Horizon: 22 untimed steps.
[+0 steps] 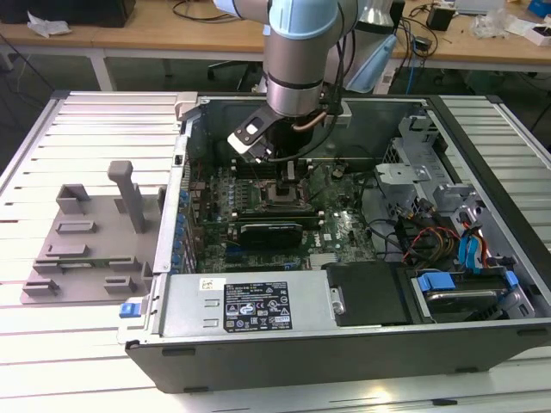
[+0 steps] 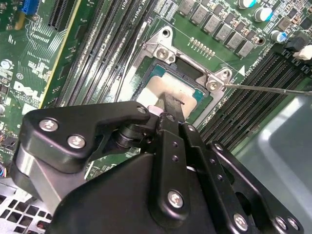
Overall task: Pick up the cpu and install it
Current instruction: 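Place the cpu into insertion slot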
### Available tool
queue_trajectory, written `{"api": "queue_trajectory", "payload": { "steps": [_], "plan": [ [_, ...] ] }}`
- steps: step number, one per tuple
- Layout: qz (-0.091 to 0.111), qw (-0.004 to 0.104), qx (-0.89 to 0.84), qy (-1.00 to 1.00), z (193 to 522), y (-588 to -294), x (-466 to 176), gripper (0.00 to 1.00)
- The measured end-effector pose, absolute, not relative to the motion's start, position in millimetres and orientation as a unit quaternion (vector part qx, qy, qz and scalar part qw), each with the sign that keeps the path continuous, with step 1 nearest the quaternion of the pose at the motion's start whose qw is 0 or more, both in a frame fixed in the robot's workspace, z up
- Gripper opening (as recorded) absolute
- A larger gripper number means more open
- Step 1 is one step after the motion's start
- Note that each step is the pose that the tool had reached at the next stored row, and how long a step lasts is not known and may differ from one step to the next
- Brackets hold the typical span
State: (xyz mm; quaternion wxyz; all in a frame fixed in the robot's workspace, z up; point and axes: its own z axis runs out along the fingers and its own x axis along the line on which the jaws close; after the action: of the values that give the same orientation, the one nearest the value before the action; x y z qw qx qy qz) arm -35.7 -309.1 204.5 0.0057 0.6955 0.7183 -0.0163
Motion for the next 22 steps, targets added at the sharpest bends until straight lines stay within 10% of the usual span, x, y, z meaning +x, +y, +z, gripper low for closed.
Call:
{"api": "queue_trajectory", "payload": {
  "steps": [22],
  "plan": [
    [-0.016,0.006,0.695,0.718,271,-309,-31,0.11]
  ]
}}
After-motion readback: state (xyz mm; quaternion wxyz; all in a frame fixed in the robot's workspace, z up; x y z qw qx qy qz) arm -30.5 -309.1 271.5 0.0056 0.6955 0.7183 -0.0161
